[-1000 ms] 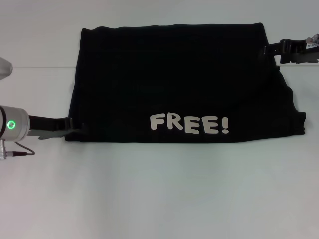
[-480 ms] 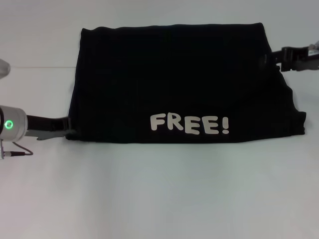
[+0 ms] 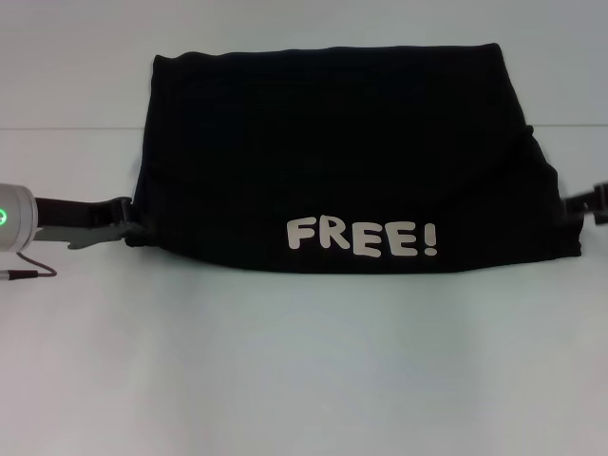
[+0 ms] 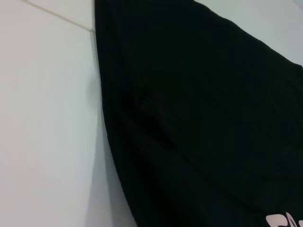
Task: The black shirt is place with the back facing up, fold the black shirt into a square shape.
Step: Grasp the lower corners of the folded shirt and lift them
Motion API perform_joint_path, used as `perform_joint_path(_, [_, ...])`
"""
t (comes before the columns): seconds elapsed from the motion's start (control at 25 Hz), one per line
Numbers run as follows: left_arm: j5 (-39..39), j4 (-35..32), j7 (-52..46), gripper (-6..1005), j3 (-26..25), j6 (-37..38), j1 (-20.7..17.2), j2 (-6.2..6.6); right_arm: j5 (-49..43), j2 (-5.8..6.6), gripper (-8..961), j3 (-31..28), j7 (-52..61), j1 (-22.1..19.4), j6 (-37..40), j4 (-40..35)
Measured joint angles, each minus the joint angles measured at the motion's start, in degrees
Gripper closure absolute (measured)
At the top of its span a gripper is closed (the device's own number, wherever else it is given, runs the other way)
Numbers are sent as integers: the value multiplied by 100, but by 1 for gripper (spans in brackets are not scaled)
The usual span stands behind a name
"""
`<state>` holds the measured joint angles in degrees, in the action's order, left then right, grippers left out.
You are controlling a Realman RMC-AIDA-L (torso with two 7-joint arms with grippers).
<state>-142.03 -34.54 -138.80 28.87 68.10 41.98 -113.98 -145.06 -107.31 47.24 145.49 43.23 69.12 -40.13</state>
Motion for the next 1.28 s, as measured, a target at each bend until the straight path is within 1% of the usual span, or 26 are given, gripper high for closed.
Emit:
perform_joint_path(0.12, [1, 0, -4, 958, -4, -31, 29, 0, 15, -23, 202, -85, -138, -142, -39, 0])
perform_joint_path(0.2, [2, 7, -9, 957, -5, -36, 53, 0, 21, -68, 201, -224, -320, -193, -90, 0])
perform_joint_path(0.28, [3, 25, -12, 957, 7, -57, 73, -1, 24, -152, 200, -378, -517, -214, -224, 6])
perform_joint_path(0.48, [4, 32, -28, 957, 23, -76, 90, -10, 37, -427, 201, -497, -924, -189, -614, 49])
perform_joint_path(0.52, [5, 32, -33, 957, 23, -76, 92, -12, 29, -465, 201, -477, -974, -170, -676, 93])
perform_joint_path(0.6, [5, 30, -39, 958, 12, -76, 92, -16, -17, -502, 201, -412, -1008, -116, -801, 219])
perform_joint_path(0.8, [8, 14, -42, 958, 2, -75, 89, -19, -206, -533, 201, -360, -1010, -2, -976, 483])
perform_joint_path(1.12, [89, 12, -4, 957, -4, -69, 104, -28, -251, -537, 202, -443, -906, 0, -796, 425])
perform_joint_path(1.28, [90, 17, -3, 957, -4, -68, 104, -36, -230, -522, 264, -478, -894, -21, -786, 387])
